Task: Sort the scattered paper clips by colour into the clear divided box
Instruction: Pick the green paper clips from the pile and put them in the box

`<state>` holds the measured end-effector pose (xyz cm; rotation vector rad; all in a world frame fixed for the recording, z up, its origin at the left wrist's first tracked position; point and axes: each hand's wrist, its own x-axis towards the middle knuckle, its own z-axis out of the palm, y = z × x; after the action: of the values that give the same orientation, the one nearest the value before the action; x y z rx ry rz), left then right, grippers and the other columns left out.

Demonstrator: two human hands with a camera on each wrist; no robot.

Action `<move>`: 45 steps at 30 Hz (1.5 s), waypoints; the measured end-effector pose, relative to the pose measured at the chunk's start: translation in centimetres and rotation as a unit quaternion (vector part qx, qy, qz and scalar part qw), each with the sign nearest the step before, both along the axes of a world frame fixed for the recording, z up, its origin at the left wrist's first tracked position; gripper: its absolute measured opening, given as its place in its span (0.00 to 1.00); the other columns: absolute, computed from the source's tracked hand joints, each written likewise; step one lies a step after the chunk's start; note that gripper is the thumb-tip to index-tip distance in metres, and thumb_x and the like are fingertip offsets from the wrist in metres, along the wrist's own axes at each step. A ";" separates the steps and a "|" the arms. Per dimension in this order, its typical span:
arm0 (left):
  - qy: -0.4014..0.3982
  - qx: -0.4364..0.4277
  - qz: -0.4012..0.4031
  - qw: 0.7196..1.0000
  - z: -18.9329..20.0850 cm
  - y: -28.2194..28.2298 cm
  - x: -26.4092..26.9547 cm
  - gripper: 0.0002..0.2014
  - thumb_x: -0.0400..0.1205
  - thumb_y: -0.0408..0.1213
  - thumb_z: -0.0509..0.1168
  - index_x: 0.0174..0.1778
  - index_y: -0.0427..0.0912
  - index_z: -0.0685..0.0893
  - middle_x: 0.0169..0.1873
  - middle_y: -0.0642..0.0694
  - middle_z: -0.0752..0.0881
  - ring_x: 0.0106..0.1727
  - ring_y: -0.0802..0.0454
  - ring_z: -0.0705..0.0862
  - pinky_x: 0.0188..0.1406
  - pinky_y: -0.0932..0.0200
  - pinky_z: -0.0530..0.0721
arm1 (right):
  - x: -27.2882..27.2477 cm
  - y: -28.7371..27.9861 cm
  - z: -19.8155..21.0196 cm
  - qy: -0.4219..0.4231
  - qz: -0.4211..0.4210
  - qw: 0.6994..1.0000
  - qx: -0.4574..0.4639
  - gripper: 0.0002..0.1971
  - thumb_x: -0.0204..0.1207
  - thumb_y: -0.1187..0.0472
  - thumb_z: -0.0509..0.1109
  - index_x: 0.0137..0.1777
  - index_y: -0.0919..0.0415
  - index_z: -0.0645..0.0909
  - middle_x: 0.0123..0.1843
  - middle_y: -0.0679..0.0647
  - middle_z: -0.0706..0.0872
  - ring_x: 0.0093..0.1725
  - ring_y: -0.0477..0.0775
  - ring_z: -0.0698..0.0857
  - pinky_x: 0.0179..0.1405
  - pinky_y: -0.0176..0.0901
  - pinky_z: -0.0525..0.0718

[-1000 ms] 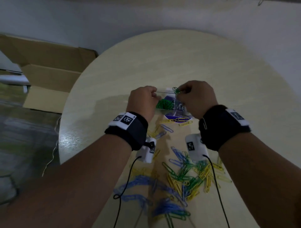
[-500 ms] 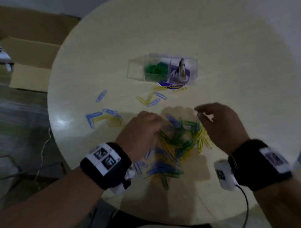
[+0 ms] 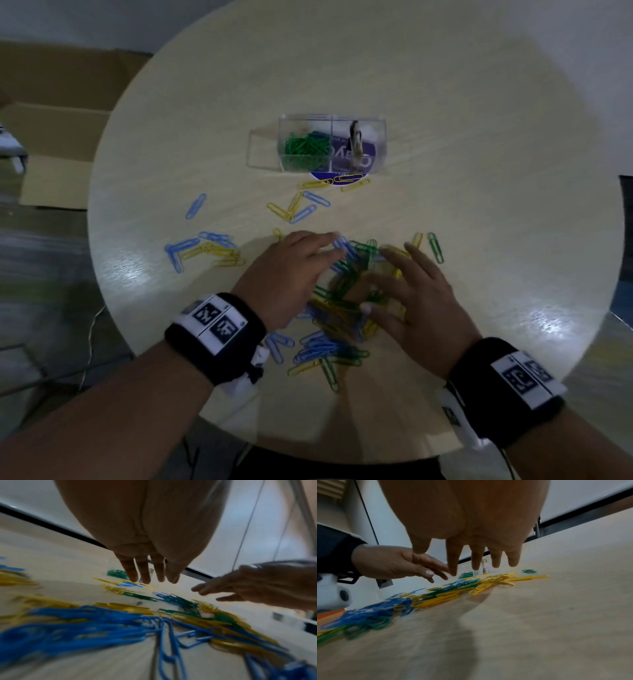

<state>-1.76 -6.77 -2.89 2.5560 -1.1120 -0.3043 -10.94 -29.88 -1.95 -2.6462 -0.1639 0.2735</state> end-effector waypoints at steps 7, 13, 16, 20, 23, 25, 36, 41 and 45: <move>-0.019 0.083 0.017 0.996 -0.6 -0.2 2.6 0.28 0.85 0.32 0.59 0.82 0.50 0.63 0.83 0.52 0.65 0.83 0.42 0.62 0.73 0.41 0.70 | 1.7 -1.9 -1.6 0.031 -0.018 0.993 -0.115 0.38 0.72 0.25 0.42 0.78 0.43 0.65 0.84 0.47 0.61 0.84 0.64 0.52 0.80 0.60 0.58; 0.012 0.069 0.088 0.994 -0.4 0.9 3.8 0.31 0.85 0.35 0.59 0.83 0.57 0.59 0.83 0.54 0.63 0.83 0.42 0.59 0.74 0.40 0.68 | 2.1 -3.2 -1.7 0.036 -0.094 0.988 -0.114 0.37 0.69 0.24 0.46 0.76 0.37 0.65 0.84 0.53 0.61 0.82 0.69 0.54 0.77 0.67 0.60; -0.044 -0.020 0.172 0.984 0.6 1.1 3.3 0.24 0.83 0.37 0.61 0.77 0.51 0.71 0.73 0.48 0.77 0.72 0.41 0.72 0.67 0.42 0.75 | 2.6 -3.5 -1.8 0.029 -0.117 0.987 -0.104 0.42 0.70 0.25 0.47 0.78 0.50 0.66 0.83 0.58 0.63 0.82 0.70 0.56 0.79 0.65 0.59; -0.081 -0.015 0.170 0.982 0.9 0.9 1.3 0.10 0.81 0.39 0.63 0.55 0.50 0.86 0.48 0.49 0.83 0.53 0.42 0.76 0.50 0.43 0.78 | 3.7 -3.4 -1.0 -0.052 -0.113 0.989 -0.080 0.28 0.74 0.38 0.61 0.72 0.49 0.74 0.73 0.53 0.77 0.75 0.65 0.69 0.72 0.60 0.70; -0.051 0.027 0.128 0.990 -0.1 0.8 0.1 0.09 0.80 0.38 0.67 0.55 0.49 0.87 0.46 0.50 0.84 0.52 0.42 0.77 0.50 0.43 0.80 | 5.4 -2.4 -0.5 -0.105 -0.068 0.991 -0.039 0.17 0.72 0.52 0.68 0.61 0.50 0.84 0.55 0.52 0.87 0.57 0.64 0.81 0.58 0.53 0.77; -0.043 0.041 0.129 0.990 -0.4 0.8 0.1 0.09 0.79 0.38 0.69 0.55 0.49 0.87 0.46 0.49 0.84 0.52 0.41 0.77 0.50 0.44 0.80 | 6.6 -1.7 -0.9 -0.099 -0.018 0.994 -0.036 0.16 0.69 0.59 0.71 0.57 0.52 0.87 0.51 0.53 0.88 0.51 0.66 0.82 0.54 0.52 0.80; -0.037 0.028 0.149 0.988 0.3 1.0 1.0 0.03 0.81 0.37 0.66 0.48 0.45 0.84 0.40 0.46 0.84 0.47 0.40 0.79 0.45 0.45 0.78 | 9.4 -1.2 -1.1 0.038 -0.052 0.997 -0.043 0.04 0.70 0.63 0.69 0.43 0.58 0.84 0.42 0.61 0.84 0.46 0.67 0.82 0.49 0.52 0.79; -0.082 0.010 0.141 0.987 0.8 -0.8 2.7 0.14 0.80 0.39 0.67 0.62 0.47 0.84 0.44 0.47 0.86 0.49 0.39 0.80 0.47 0.47 0.79 | 8.9 -1.6 -0.6 0.033 -0.085 0.996 0.007 0.14 0.66 0.56 0.66 0.49 0.59 0.84 0.44 0.60 0.84 0.48 0.67 0.83 0.50 0.52 0.82; -0.092 0.079 0.061 0.991 0.1 -1.4 3.1 0.20 0.73 0.46 0.75 0.60 0.46 0.86 0.44 0.47 0.85 0.51 0.38 0.81 0.45 0.46 0.79 | 8.2 -1.6 0.0 0.053 0.007 0.998 -0.039 0.22 0.59 0.53 0.76 0.56 0.56 0.85 0.48 0.59 0.83 0.48 0.67 0.82 0.52 0.53 0.81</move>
<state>1.39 -8.14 -2.81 2.8271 -1.0248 -0.1314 -2.70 -31.47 -1.96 -2.6997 -0.1394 0.4319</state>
